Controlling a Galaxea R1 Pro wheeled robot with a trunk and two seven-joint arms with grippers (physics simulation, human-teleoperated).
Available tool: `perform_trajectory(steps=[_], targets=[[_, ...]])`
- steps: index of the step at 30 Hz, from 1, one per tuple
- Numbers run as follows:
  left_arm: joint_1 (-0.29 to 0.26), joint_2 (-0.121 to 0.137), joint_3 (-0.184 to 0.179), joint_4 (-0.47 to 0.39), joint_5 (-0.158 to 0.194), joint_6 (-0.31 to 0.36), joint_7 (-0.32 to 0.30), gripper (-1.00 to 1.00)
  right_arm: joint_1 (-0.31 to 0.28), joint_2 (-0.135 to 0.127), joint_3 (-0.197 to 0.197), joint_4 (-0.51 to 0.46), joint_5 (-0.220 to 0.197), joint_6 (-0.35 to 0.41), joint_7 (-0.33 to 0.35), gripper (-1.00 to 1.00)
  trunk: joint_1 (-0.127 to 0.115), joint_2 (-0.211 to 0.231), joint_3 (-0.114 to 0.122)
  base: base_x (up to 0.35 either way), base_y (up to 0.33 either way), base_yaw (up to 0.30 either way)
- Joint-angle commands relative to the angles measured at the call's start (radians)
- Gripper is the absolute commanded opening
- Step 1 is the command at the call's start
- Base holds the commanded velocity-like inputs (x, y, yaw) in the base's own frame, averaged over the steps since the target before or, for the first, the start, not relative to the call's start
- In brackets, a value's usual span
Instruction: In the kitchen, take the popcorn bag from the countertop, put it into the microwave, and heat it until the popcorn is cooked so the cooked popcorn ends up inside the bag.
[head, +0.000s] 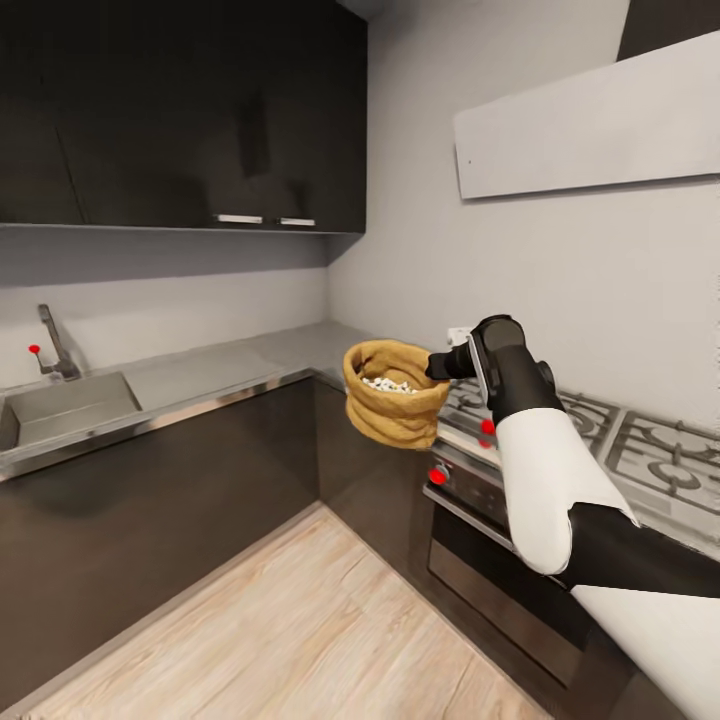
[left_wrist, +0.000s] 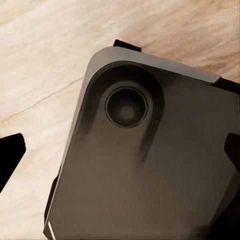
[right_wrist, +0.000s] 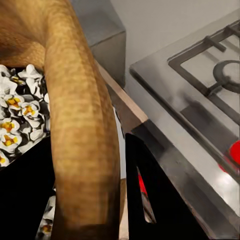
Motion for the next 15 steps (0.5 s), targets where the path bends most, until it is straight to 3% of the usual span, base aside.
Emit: perform_trajectory(steps=[1, 11, 15], targets=[[0.000, 0.000, -0.001, -0.001, 0.003, -0.002, 0.001, 1.00, -0.001, 0.002, -0.005, 0.000, 0.010, 0.002, 0.010, -1.00, -0.001, -0.001, -0.001, -0.347, 0.113, 0.000], [0.000, 0.000, -0.001, -0.001, 0.003, -0.002, 0.001, 1.00, -0.001, 0.002, -0.005, 0.011, 0.009, 0.002, 0.012, -1.00, -0.001, -0.001, -0.001, -0.347, 0.113, 0.000], [0.000, 0.000, -0.001, -0.001, 0.003, -0.002, 0.001, 1.00, -0.001, 0.000, -0.006, 0.068, 0.010, 0.002, 0.005, -1.00, -0.001, -0.001, -0.001, -0.348, 0.113, -0.059]])
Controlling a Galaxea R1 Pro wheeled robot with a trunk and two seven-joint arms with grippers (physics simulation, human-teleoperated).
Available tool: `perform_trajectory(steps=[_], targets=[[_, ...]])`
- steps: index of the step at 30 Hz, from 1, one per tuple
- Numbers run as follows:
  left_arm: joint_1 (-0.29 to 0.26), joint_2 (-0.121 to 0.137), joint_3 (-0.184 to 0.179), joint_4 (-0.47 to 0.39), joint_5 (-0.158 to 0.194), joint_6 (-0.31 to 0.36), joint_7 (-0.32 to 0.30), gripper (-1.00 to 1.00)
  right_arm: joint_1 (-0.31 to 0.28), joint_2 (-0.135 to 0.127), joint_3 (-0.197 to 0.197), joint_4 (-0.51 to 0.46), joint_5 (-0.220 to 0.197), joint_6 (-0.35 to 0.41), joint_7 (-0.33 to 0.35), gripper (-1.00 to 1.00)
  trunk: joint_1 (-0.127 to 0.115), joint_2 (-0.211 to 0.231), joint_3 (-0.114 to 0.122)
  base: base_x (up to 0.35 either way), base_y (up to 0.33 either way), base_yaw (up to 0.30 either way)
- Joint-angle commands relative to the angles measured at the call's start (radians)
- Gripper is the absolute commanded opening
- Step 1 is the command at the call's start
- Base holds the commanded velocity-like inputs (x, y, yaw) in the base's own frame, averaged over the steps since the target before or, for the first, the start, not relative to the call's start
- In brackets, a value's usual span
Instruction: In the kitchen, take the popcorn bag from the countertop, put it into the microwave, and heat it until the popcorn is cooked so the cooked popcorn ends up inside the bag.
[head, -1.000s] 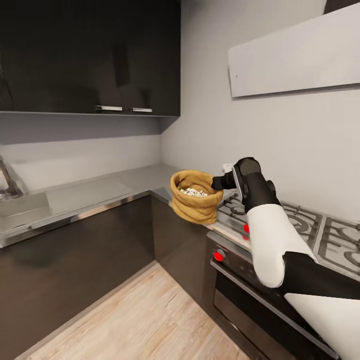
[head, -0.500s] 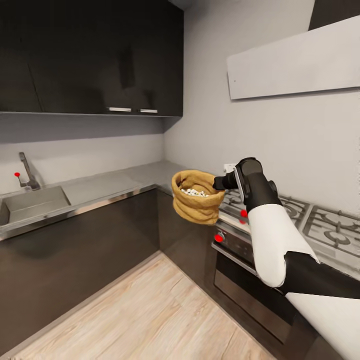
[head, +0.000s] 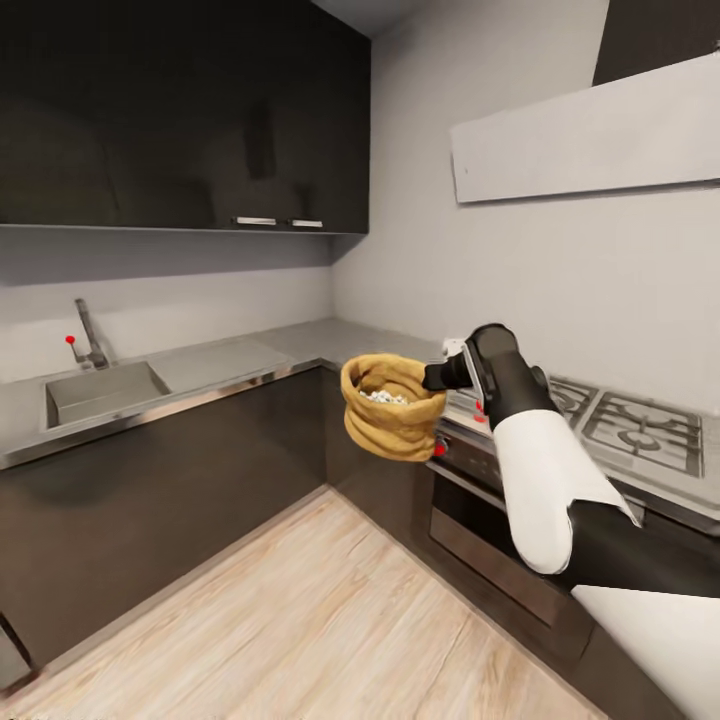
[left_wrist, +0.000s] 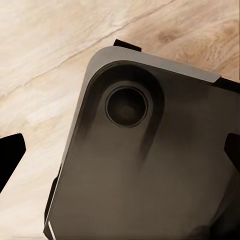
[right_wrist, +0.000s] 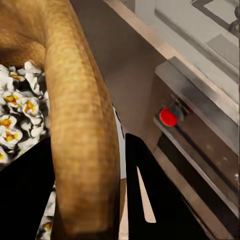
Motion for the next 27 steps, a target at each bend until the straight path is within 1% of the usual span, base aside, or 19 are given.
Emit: perform_trajectory(steps=[1, 4, 7, 9, 14, 20, 27], targets=[[0.000, 0.000, -0.001, -0.001, 0.003, -0.002, 0.001, 1.00, -0.001, 0.002, -0.006, 0.009, 0.010, 0.002, 0.005, -1.00, -0.001, -0.001, -0.001, -0.348, 0.113, -0.197], [0.000, 0.000, 0.000, -0.001, 0.003, -0.002, 0.001, 1.00, -0.001, 0.000, -0.007, 0.024, 0.010, 0.002, 0.002, -1.00, -0.001, -0.001, -0.001, -0.348, 0.113, -0.250], [-0.001, 0.000, -0.001, -0.001, 0.003, -0.002, 0.001, 1.00, -0.001, -0.030, -0.006, 0.068, 0.009, 0.002, 0.009, -1.00, -0.001, -0.001, -0.001, -0.348, 0.113, -0.283], [-0.001, 0.000, -0.001, -0.001, 0.003, -0.003, 0.002, 1.00, -0.001, -0.035, -0.006, 0.084, 0.009, 0.002, 0.011, -1.00, -0.001, -0.001, -0.001, -0.348, 0.113, -0.284], [0.000, 0.002, -0.001, -0.002, 0.001, -0.004, 0.001, 1.00, -0.001, -0.037, -0.006, 0.088, 0.009, 0.002, 0.012, -1.00, -0.001, -0.001, -0.001, -0.290, 0.063, -0.284], [0.000, 0.001, 0.000, -0.004, 0.000, -0.008, 0.001, 1.00, -0.001, -0.037, -0.007, 0.089, 0.008, 0.002, 0.012, -1.00, -0.001, -0.001, -0.001, -0.061, 0.004, -0.285], [0.000, 0.000, 0.001, -0.002, 0.000, -0.006, 0.002, 1.00, 0.008, -0.038, -0.007, 0.088, 0.011, 0.002, 0.011, -1.00, -0.001, -0.001, -0.001, -0.321, 0.000, -0.285]])
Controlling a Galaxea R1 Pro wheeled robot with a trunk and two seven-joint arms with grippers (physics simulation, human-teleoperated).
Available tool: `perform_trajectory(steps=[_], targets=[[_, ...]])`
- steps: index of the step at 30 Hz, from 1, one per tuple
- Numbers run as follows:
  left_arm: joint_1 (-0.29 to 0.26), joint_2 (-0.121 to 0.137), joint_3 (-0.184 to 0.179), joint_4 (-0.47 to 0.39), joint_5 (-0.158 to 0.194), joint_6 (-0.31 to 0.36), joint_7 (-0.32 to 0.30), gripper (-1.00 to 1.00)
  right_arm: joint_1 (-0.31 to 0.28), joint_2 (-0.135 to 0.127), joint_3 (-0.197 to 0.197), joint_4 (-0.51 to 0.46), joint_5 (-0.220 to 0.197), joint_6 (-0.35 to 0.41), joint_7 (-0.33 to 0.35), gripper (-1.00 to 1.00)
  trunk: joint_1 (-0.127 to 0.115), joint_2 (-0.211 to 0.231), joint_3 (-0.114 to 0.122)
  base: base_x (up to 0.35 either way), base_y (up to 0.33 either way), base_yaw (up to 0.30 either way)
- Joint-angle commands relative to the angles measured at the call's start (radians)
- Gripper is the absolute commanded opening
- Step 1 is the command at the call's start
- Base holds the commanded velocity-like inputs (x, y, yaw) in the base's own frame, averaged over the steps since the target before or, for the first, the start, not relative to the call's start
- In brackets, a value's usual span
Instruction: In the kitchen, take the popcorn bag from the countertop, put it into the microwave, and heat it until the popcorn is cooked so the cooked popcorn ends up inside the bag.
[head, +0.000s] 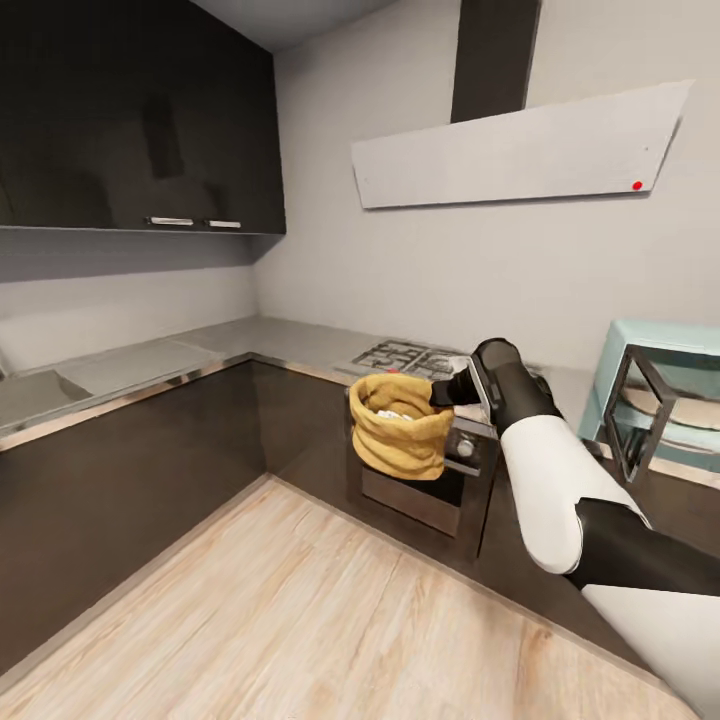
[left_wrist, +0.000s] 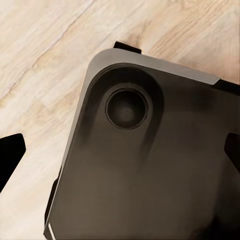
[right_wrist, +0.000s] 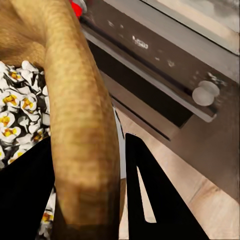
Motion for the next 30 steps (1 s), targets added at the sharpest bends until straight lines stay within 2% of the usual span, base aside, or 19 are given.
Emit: perform_trajectory(steps=[1, 9, 21, 30], targets=[[0.000, 0.000, -0.001, 0.000, 0.004, -0.002, 0.001, 1.00, 0.000, 0.002, -0.007, 0.000, 0.010, 0.002, 0.007, -1.00, -0.001, -0.001, -0.001, -0.346, 0.000, -0.285], [0.000, 0.000, -0.002, 0.000, 0.005, -0.002, 0.001, 1.00, 0.002, 0.003, -0.005, 0.000, 0.009, 0.002, 0.007, -1.00, -0.001, -0.001, -0.001, -0.346, 0.000, -0.285], [-0.001, 0.000, -0.002, 0.000, 0.005, -0.002, 0.001, 1.00, 0.097, 0.007, -0.005, 0.000, 0.007, 0.002, 0.009, -1.00, -0.001, -0.001, -0.001, -0.346, 0.000, -0.285], [0.000, 0.000, -0.002, 0.000, 0.004, -0.002, 0.001, 1.00, 0.102, 0.005, -0.005, 0.000, 0.007, 0.002, 0.010, -1.00, -0.001, -0.001, -0.001, -0.347, 0.000, -0.284]])
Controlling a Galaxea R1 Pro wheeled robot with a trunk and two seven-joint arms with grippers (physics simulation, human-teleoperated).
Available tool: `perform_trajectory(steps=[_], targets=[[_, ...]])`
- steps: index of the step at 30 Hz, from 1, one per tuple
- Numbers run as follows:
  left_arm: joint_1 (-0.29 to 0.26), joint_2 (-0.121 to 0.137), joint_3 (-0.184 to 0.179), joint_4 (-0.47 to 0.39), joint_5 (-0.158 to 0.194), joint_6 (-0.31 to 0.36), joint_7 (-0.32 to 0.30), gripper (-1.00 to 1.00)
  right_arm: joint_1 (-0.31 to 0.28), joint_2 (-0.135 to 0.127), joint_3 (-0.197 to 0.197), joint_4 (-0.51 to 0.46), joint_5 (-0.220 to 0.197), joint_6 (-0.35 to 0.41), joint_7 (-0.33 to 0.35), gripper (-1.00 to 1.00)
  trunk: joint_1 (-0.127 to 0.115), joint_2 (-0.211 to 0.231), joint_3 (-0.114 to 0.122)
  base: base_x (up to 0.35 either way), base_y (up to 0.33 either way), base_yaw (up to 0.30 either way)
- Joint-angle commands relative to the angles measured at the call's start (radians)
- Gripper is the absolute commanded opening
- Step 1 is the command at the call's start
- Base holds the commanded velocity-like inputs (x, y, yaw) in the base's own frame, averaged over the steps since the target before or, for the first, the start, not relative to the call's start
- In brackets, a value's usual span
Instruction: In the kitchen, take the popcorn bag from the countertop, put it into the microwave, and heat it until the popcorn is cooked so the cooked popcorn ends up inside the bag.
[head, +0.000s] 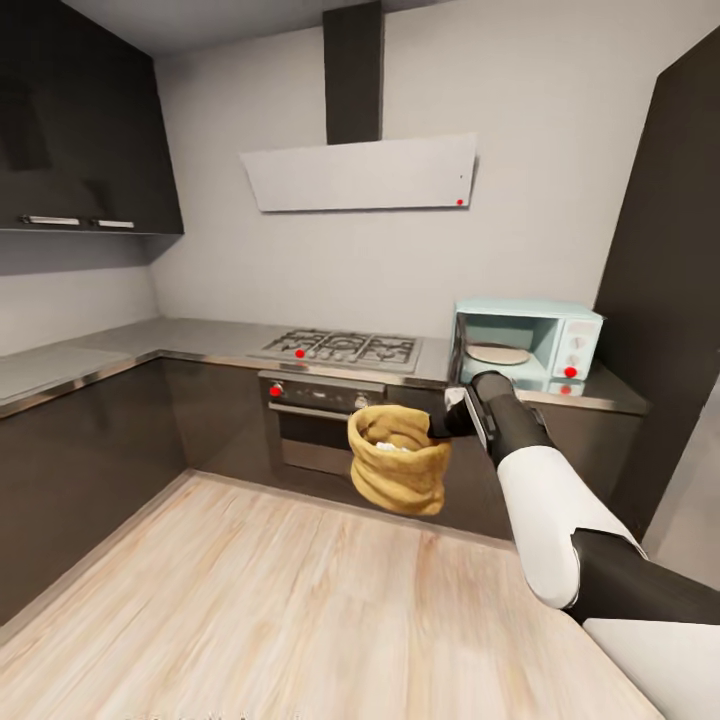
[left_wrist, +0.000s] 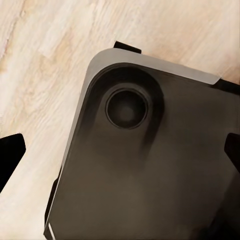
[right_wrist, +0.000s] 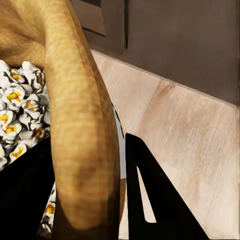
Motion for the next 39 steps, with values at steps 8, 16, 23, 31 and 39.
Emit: perform_trajectory(steps=[8, 16, 23, 31, 39], targets=[[0.000, 0.000, -0.001, 0.000, 0.003, -0.002, 0.001, 1.00, -0.001, 0.000, -0.007, -0.001, 0.011, 0.002, 0.009, -1.00, -0.001, -0.001, -0.001, -0.345, 0.000, -0.284], [0.000, 0.002, -0.002, -0.002, 0.003, -0.002, 0.001, 1.00, -0.001, -0.100, -0.008, -0.002, 0.015, 0.002, 0.011, -1.00, -0.001, -0.001, -0.001, -0.051, 0.000, -0.285], [0.000, 0.000, -0.002, -0.002, 0.002, -0.004, 0.001, 1.00, -0.001, -0.148, -0.008, -0.002, 0.013, 0.002, 0.011, -1.00, -0.001, -0.001, -0.001, 0.000, 0.000, -0.285], [0.000, 0.000, -0.001, -0.002, 0.001, -0.005, 0.001, 1.00, -0.001, -0.171, -0.008, -0.017, 0.013, 0.002, 0.009, -1.00, -0.001, -0.001, -0.001, 0.000, 0.000, -0.284], [-0.001, 0.000, -0.004, -0.002, 0.001, -0.004, 0.001, 1.00, -0.002, -0.172, -0.008, -0.019, 0.014, 0.002, 0.009, -1.00, -0.001, -0.001, -0.001, 0.004, -0.001, -0.281]])
